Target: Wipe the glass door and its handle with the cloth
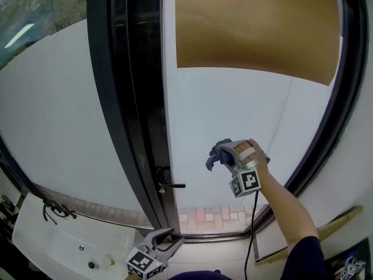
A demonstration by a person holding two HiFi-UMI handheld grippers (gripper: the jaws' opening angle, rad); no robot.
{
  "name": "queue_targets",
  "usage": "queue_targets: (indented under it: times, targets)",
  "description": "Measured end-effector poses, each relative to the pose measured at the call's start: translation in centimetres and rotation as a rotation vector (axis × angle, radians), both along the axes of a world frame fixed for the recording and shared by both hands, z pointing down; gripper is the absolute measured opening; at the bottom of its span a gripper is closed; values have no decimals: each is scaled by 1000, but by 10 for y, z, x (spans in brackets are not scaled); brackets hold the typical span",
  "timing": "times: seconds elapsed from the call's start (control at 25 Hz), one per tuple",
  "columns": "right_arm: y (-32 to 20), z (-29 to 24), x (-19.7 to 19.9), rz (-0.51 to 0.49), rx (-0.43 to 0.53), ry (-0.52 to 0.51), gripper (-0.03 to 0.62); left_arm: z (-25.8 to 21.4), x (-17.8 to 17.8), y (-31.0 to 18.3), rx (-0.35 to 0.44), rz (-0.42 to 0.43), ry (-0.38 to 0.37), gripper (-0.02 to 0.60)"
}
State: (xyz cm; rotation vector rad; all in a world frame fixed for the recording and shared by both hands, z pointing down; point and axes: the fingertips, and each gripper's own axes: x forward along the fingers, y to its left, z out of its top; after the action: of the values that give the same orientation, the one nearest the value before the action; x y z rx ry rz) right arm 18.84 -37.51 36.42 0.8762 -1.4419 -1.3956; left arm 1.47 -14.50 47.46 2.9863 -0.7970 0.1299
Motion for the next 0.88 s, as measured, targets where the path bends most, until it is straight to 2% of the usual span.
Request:
queue_targets:
  times: [0.32, 0.44, 0.52, 0.6, 0.68, 0.88]
  targets:
    - [14, -4, 92, 169, -7, -95, 146, 6, -6, 2, -3, 4, -7, 158]
    - [19, -4, 117, 237, -8, -174, 146, 7, -7, 4, 6, 5, -11, 158]
    - [23, -5, 119, 261, -15, -243, 146, 7, -8, 5, 10, 4, -11, 158]
    - [27, -9, 102, 238, -28, -305, 146, 7, -10, 7, 8, 4, -11, 158]
    - [29, -15, 67, 169, -44, -339, 146, 8, -13, 8, 6, 0, -10, 158]
    - [21, -24, -56, -41, -73, -324, 147, 6, -21, 8, 10, -29, 2, 158]
